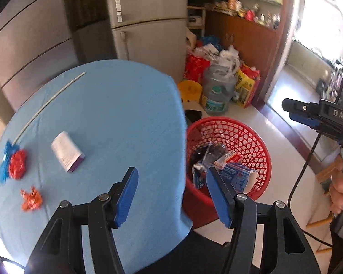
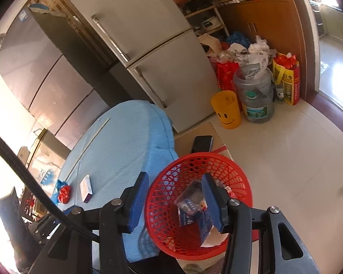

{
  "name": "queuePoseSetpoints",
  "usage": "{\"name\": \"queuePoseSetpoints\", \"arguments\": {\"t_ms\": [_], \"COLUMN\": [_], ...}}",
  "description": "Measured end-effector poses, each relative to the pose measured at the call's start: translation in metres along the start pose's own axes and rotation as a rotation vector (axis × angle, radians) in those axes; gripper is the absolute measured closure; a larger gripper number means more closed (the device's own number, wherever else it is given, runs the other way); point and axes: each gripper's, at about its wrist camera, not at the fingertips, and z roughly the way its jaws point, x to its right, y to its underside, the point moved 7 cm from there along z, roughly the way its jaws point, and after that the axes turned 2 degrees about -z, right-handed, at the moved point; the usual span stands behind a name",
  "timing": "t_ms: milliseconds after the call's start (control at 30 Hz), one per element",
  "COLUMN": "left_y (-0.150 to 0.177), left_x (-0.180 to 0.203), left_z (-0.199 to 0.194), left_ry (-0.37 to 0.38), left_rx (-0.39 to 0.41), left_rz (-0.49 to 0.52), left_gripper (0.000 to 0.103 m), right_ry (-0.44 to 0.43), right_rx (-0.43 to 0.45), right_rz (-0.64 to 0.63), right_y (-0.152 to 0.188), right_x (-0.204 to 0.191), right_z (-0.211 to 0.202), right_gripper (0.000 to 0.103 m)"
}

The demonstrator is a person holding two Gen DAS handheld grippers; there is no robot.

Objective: Collect trash
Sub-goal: 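Open both tools over the red basket to drop the container and blue box, then bring both open tools back over the table toward the remaining items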

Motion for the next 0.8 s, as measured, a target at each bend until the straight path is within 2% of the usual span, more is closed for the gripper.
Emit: {"name": "queuePoseSetpoints", "arguments": {"t_ms": [367,533,600,800], "left_y": [0.031,0.051,0.062,0.092], "left_x": [-0.099,-0.148,-0.169,-0.248], "left_z": [-0.061,-0.076,-0.082,-0.108], "left_ry": [-0.171,-0.255,-0.287,-0.419], "left_rx": [0.121,0.13,0.128,0.139], "left_rz": [-0.189,-0.283,-0.32,-0.475], "left_gripper": [0.037,0.036,0.036,0.036], "right_ry": [-0.029,-0.052,-0.062,-0.084], "right_rx": [0.019,0.001,-0.006,-0.027], "right_rz": [-0.124,-0.164,-0.181,-0.23], "right_y": [0.007,0.012,0.014,0.02], "right_x": [-0.056,-0.077,-0.086,-0.113], "right_z": [-0.007,-0.004,-0.002,0.007], "right_gripper": [0.05,0.049,0.045,0.045]}}
